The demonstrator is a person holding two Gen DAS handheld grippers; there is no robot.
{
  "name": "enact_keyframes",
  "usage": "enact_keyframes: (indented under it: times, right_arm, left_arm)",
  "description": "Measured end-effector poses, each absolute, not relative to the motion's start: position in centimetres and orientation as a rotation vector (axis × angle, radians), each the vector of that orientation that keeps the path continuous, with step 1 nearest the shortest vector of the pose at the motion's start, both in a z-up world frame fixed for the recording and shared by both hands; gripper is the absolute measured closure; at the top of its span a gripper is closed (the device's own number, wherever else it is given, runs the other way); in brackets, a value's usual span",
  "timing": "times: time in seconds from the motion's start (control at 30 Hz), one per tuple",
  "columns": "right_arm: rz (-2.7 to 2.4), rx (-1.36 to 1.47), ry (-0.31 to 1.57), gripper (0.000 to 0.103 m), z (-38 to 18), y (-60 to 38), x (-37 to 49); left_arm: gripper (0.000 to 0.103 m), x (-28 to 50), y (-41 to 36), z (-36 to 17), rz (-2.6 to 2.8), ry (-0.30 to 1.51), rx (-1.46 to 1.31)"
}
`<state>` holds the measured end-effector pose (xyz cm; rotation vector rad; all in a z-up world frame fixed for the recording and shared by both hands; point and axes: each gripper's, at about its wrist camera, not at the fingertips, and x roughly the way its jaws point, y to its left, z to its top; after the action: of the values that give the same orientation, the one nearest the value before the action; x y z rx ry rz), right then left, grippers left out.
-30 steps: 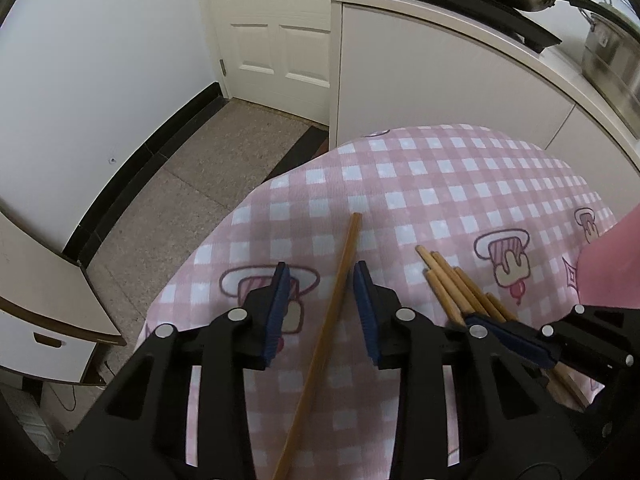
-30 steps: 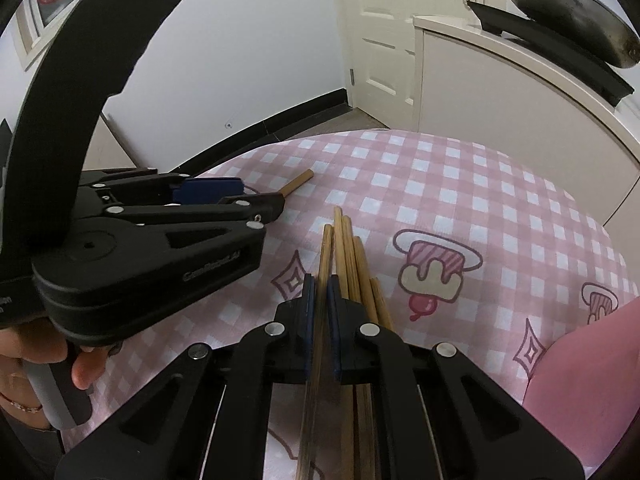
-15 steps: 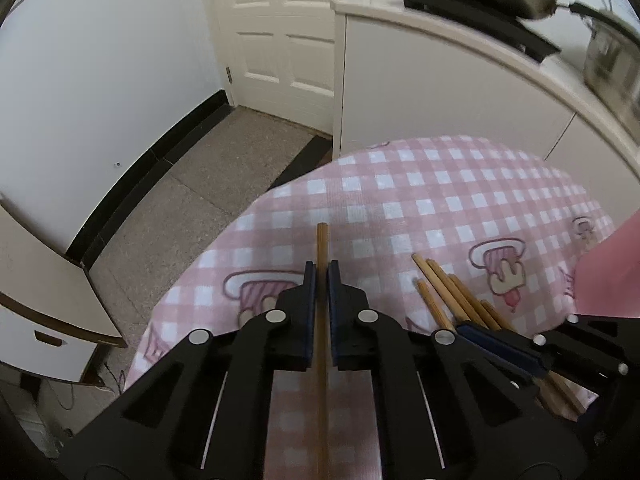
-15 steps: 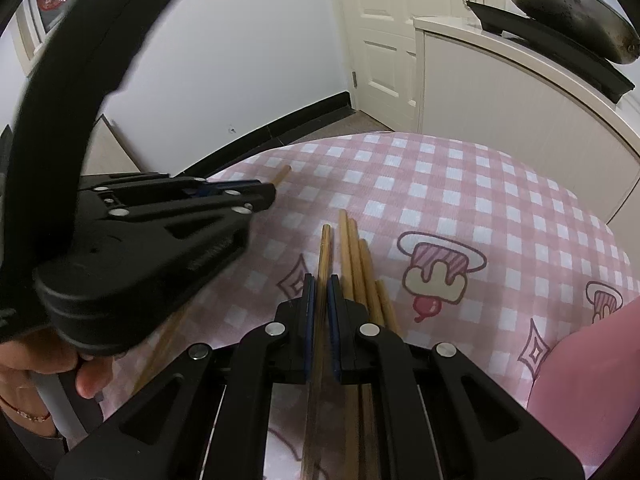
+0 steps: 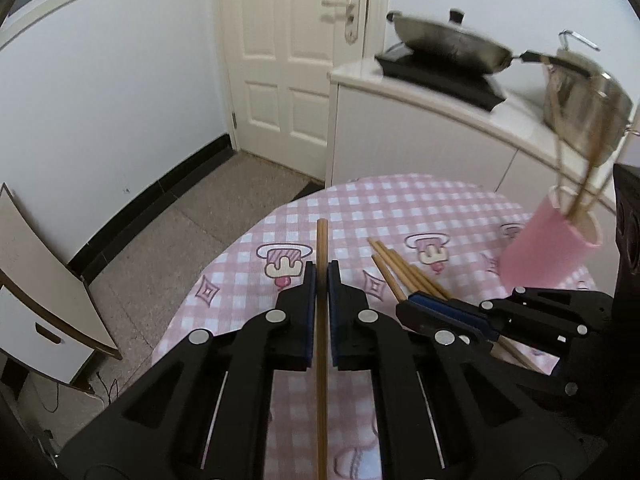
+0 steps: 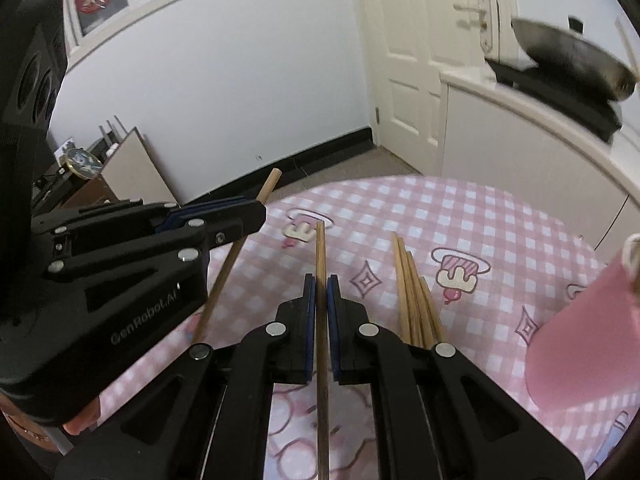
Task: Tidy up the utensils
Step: 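Lift both held chopsticks upright and carry them over the pink cup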
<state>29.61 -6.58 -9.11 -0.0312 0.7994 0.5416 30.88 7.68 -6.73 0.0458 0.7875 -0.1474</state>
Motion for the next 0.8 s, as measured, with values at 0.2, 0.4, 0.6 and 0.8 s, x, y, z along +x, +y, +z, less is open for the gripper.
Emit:
enact_keyframes:
  times: [0.2, 0.4, 0.6, 0.8]
  right_arm:
    - [0.555, -0.03, 0.706, 0.099, -5.4, -7.8, 25.8]
    - [0.547, -0.024, 0.627, 0.099, -2.2, -9.9, 22.6]
    - [0.527, -0.022, 0.562, 0.099, -0.1, -12.5, 21.0]
    - [0.506, -0.016, 0.524, 0.099, 1.2, -14.6, 19.3]
  left_arm:
    - [0.097, 26.7, 7.6, -3.7, -0.163, 0.708, 0.025]
    - [0.097, 23.0, 6.6, -1.1, -0.203, 0.642, 0.02]
    - [0.097, 20.6, 4.6, 1.0, -0.257, 0.601, 0.013]
    - [0.097, 18.8, 2.3, 2.5, -0.316, 0.572, 0.015]
